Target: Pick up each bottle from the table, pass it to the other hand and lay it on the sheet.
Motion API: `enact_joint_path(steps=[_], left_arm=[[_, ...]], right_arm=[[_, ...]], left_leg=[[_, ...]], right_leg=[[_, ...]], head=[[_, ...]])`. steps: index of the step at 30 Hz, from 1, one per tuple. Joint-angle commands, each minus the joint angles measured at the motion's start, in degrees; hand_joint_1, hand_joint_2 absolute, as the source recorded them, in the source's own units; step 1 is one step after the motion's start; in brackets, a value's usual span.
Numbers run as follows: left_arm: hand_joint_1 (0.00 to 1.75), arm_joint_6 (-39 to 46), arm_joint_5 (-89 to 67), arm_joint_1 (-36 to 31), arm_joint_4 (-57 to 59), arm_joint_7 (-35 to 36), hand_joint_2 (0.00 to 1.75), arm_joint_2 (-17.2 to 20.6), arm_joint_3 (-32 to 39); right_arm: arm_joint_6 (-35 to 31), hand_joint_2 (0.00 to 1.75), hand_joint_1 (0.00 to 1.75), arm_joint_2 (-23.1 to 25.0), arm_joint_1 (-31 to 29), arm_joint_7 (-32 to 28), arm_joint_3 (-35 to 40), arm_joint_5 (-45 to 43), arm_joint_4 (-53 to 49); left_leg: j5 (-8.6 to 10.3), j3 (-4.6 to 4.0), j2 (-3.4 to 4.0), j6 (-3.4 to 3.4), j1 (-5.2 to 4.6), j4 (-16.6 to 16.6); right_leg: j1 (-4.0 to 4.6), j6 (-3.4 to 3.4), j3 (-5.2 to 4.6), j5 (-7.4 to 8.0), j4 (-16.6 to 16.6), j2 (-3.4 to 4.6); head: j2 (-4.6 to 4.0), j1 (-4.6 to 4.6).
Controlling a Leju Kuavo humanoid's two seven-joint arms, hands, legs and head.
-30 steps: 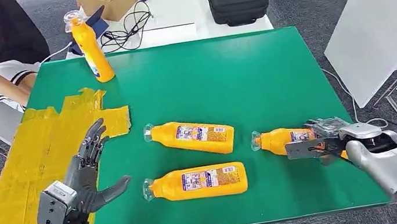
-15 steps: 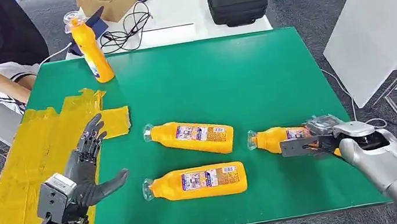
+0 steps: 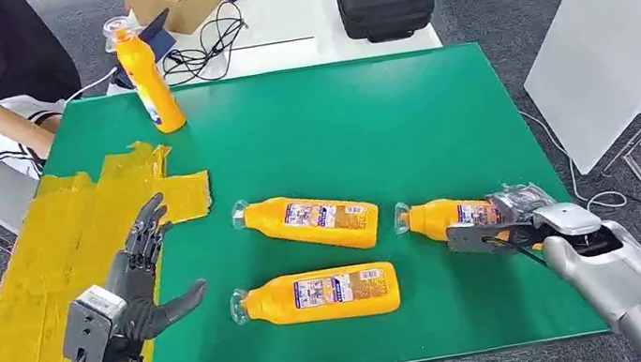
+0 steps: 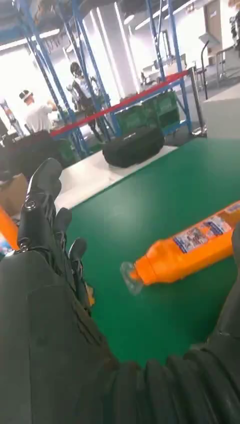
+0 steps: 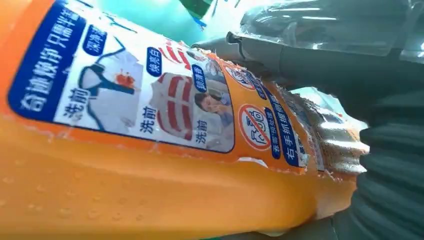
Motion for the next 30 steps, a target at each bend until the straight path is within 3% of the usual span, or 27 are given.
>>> enact_joint_path(steps=[1,4,10,13,17,20,23,29,30], left_arm=[[0.00,-0.6,-1.2,3.9,-1.2,-0.2,1.75,-2.1,3.3],[0.00,-0.9,-1.3,5.5,-2.0,-0.5,1.75,-2.2,3.7],[0.00,-1.0,-1.3,5.3,-2.0,-0.5,1.75,-2.3,3.7],[0.00,-1.0,-1.3,5.8,-2.3,-0.4,1.75,-2.3,3.7],[0.00,-0.4,-1.5,8.6,-4.1,0.6,1.75,-3.3,4.2],[0.00,-0.6,-1.5,9.8,-4.3,0.9,1.75,-2.8,2.9],[0.00,-0.5,1.7,9.0,-3.8,0.1,1.75,-0.7,-1.4],[0.00,-0.9,4.4,8.3,-4.2,0.7,1.75,0.2,-4.1],[0.00,-2.3,6.5,7.9,-4.3,0.4,1.75,0.7,-5.2]], right_arm=[[-4.7,1.75,1.75,-2.5,14.6,3.7,-12.9,0.3,-18.9],[-6.3,1.75,1.75,-3.3,22.5,5.0,-19.2,0.4,-26.6],[-6.3,1.75,1.75,-2.6,22.8,5.6,-20.3,0.8,-27.4],[-7.6,1.75,1.75,-1.7,26.0,6.0,-23.0,1.1,-30.6],[-22.2,1.75,1.75,7.3,33.6,3.6,-32.5,0.9,-40.6],[-35.4,1.75,1.75,12.5,37.5,-3.0,-34.3,-3.1,-45.2],[-44.0,1.75,1.75,16.0,39.5,-10.0,-32.5,-8.8,-46.4],[-46.7,1.75,1.75,16.2,38.3,-12.1,-30.5,-10.8,-44.5],[-47.5,1.75,1.75,16.0,37.8,-14.6,-29.4,-12.7,-44.0]], left_leg=[[-0.13,0.24,-0.03,-0.04,0.02,0.0],[-0.08,0.18,-0.35,-0.04,0.04,-0.1],[-0.09,-0.11,-0.39,-0.04,-0.01,0.0],[-0.12,-0.05,-0.30,-0.05,0.01,0.0],[-0.19,0.09,-0.37,-0.09,0.03,0.0],[-0.13,-0.05,-0.25,-0.08,0.03,-0.1],[-0.16,0.10,-0.35,-0.12,0.05,-0.1],[-0.09,-0.10,-0.24,-0.06,0.05,-0.1],[-0.14,0.02,-0.18,-0.06,0.05,-0.1]], right_leg=[[0.02,0.08,0.29,-0.11,-0.1,-0.14],[0.04,0.06,0.31,-0.15,-0.2,-0.42],[-0.02,0.05,0.01,-0.11,0.0,-0.38],[0.01,0.05,0.05,-0.12,-0.1,-0.33],[0.02,0.05,0.20,-0.21,-0.1,-0.44],[0.03,0.00,0.03,-0.11,-0.1,-0.29],[0.05,0.00,0.18,-0.18,-0.1,-0.41],[0.04,-0.04,-0.08,-0.13,-0.1,-0.28],[0.04,-0.01,0.03,-0.15,-0.1,-0.26]], head=[[0.00,0.04],[0.00,0.04],[0.00,0.02],[0.00,0.04],[0.00,0.06],[0.00,0.06],[0.00,0.04],[0.00,0.02],[0.00,0.02]])
